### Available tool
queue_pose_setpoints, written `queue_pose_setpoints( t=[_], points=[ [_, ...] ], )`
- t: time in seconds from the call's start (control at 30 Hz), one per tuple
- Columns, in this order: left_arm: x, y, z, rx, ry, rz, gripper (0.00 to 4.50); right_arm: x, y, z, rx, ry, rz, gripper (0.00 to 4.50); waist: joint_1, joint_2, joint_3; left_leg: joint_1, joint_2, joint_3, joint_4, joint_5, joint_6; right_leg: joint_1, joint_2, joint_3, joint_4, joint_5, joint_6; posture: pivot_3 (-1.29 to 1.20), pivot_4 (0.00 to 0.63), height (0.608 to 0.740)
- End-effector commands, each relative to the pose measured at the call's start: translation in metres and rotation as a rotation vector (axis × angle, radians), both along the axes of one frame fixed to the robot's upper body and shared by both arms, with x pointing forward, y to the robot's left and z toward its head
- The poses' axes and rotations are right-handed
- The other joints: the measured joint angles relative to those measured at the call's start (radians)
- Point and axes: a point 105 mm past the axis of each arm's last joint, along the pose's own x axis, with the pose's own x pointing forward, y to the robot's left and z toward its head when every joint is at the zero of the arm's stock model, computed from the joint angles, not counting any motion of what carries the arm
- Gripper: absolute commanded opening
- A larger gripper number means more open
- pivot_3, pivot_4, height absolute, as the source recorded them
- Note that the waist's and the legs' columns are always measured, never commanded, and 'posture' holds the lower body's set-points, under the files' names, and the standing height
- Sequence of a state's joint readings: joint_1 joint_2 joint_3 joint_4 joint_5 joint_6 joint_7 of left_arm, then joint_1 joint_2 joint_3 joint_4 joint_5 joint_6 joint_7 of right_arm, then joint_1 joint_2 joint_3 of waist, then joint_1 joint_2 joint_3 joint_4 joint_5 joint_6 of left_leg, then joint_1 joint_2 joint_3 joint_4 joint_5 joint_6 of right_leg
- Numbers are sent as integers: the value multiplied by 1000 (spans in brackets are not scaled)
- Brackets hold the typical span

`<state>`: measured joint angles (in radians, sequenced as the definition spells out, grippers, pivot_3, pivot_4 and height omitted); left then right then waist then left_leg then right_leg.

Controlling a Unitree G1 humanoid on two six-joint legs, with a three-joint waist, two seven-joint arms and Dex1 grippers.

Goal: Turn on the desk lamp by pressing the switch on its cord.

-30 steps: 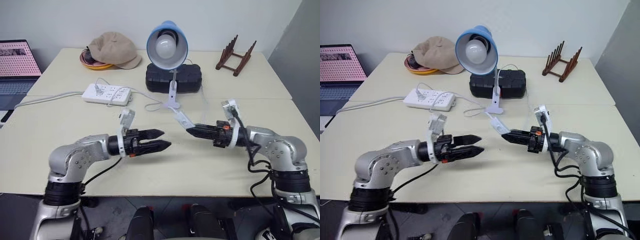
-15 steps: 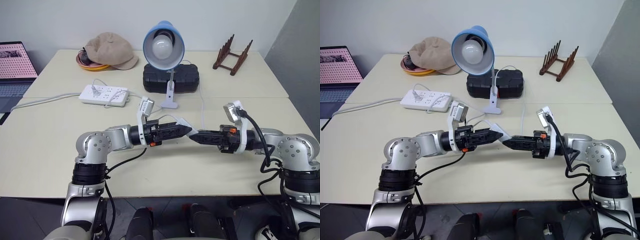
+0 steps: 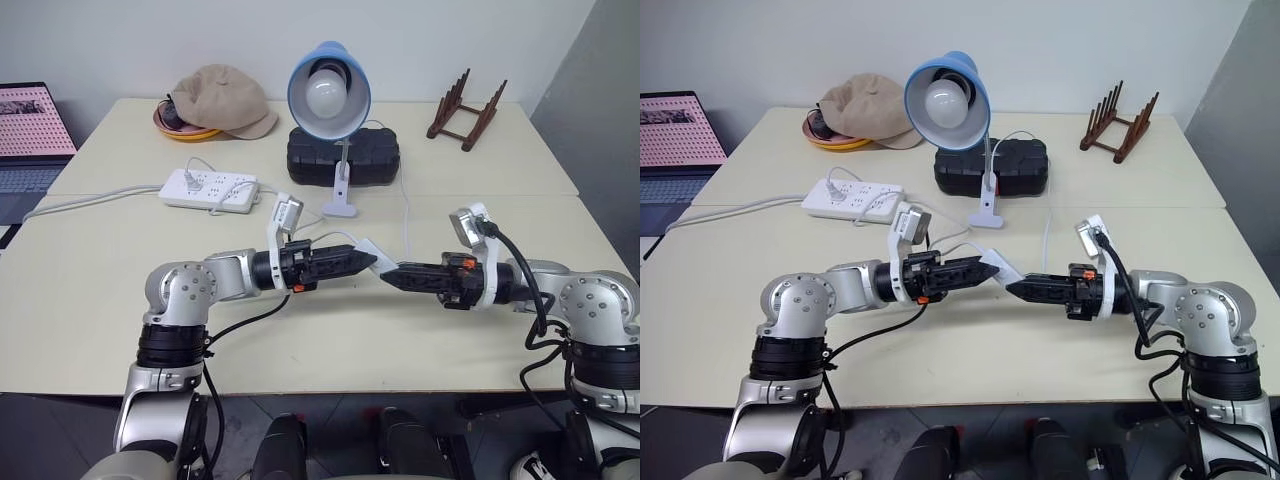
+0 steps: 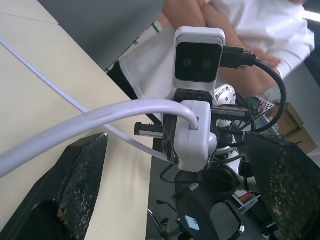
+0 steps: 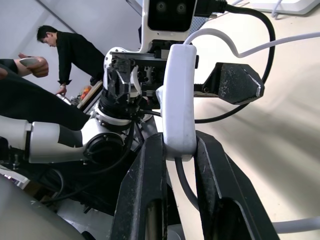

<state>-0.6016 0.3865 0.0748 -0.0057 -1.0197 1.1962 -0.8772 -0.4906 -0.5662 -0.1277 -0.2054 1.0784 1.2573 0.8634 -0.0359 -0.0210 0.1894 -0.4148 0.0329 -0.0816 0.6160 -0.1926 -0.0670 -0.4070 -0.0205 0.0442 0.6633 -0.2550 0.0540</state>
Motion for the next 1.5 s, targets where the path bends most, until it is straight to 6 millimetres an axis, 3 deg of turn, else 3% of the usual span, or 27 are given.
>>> queue_pose_setpoints(
  t=[0.03, 0.6, 0.9, 0.97, 1.0, 1.23, 1.37, 1.5],
  points=[
    [-4, -2, 8, -18, -32, -30, 4065, -4, 0, 12, 20, -45, 20, 386, 0, 0, 0, 0, 0, 0, 0, 0, 0, 0, 0, 0, 0, 0, 0, 0, 150, 740],
    [-5, -6, 12, -33, -36, -50, 729, -5, 5, 10, 13, -50, 31, 386, 0, 0, 0, 0, 0, 0, 0, 0, 0, 0, 0, 0, 0, 0, 0, 0, 150, 740],
    [0, -4, 11, -20, -40, 11, 557, -6, 3, 6, -8, -54, 30, 386, 1, 0, 0, 0, 0, 0, 0, 0, 0, 0, 0, 0, 0, 0, 0, 0, 150, 740],
    [-1, -2, 12, -35, -30, 7, 1257, -3, 2, 6, -19, -67, 19, 386, 1, 0, 0, 0, 0, 0, 0, 0, 0, 0, 0, 0, 0, 0, 0, 0, 150, 740],
    [-1, -1, 12, -43, -20, 2, 1269, -1, 2, 6, -21, -75, 10, 386, 1, 0, 0, 0, 0, 0, 0, 0, 0, 0, 0, 0, -1, 0, 0, 0, 150, 740],
    [-2, 17, 8, 47, -88, 48, 2669, 17, -2, 5, -106, -167, -58, 386, -3, 0, 0, 0, 0, 0, -1, 0, 0, 0, 0, 0, -1, 0, 0, 0, 150, 740],
    [1, 34, 12, 152, -232, 107, 3478, 46, -14, -12, -282, -298, -156, 386, -2, 0, 0, 0, 0, 0, -1, 0, 0, -1, 0, 0, -1, 0, 0, 0, 150, 740],
    [4, 46, 10, 298, -419, 162, 4176, 77, -30, -44, -576, -487, -189, 386, -3, 0, 0, 0, 0, 2, -2, 0, 0, -2, 0, 1, -2, 0, 0, 0, 150, 740]
  ],
)
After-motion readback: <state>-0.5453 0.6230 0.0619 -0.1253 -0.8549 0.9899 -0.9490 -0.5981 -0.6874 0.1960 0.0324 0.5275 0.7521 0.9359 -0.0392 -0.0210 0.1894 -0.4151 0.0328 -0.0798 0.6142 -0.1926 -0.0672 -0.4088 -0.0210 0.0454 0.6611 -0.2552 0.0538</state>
